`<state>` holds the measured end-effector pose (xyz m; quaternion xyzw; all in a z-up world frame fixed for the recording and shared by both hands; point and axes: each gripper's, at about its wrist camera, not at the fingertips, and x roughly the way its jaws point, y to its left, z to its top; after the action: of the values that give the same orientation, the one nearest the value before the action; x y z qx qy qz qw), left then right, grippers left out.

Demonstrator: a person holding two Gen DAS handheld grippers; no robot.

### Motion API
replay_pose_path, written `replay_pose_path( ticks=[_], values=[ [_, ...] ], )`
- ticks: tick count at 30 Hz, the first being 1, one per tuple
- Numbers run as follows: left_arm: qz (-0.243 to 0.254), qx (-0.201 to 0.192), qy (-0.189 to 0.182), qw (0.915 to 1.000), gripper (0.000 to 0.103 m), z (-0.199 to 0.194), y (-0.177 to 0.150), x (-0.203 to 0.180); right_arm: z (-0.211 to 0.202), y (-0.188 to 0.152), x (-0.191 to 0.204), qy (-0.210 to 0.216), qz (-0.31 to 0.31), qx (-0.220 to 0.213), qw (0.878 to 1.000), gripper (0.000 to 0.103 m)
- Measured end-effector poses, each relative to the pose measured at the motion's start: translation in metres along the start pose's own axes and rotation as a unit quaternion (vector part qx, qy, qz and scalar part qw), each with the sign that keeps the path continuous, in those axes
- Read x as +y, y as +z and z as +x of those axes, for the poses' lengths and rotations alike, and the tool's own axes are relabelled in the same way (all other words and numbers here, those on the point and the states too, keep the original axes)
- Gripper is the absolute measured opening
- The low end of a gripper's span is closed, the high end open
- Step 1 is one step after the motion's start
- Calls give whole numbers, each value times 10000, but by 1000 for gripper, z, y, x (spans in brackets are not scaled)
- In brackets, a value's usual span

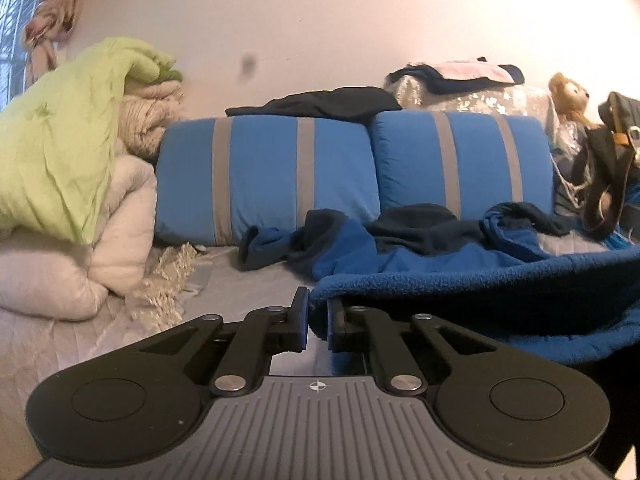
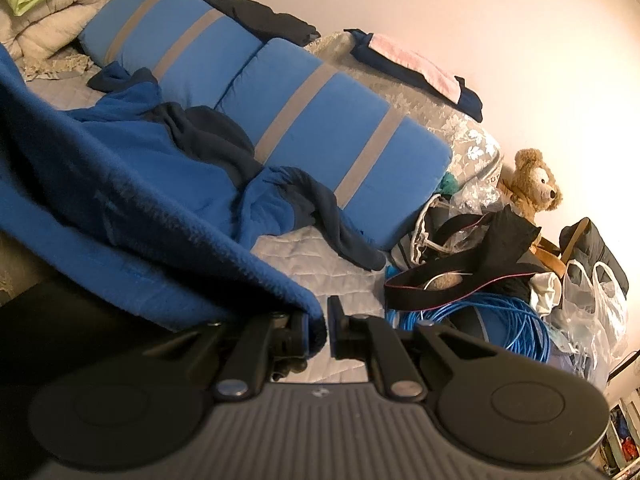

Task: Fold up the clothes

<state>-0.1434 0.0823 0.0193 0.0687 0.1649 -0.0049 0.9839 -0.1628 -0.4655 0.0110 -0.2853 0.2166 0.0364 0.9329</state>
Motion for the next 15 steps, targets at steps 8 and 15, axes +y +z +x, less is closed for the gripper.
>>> replay_pose_path(
  ticks=[8, 15],
  values=[
    [856, -78, 180, 9961, 9, -22, 23, 1, -14, 11, -6, -106, -291, -216, 9993, 21],
    [1433, -265, 375, 9886, 9, -48, 43, -8, -36, 27, -19, -298, -435, -546, 9971, 23]
  ],
)
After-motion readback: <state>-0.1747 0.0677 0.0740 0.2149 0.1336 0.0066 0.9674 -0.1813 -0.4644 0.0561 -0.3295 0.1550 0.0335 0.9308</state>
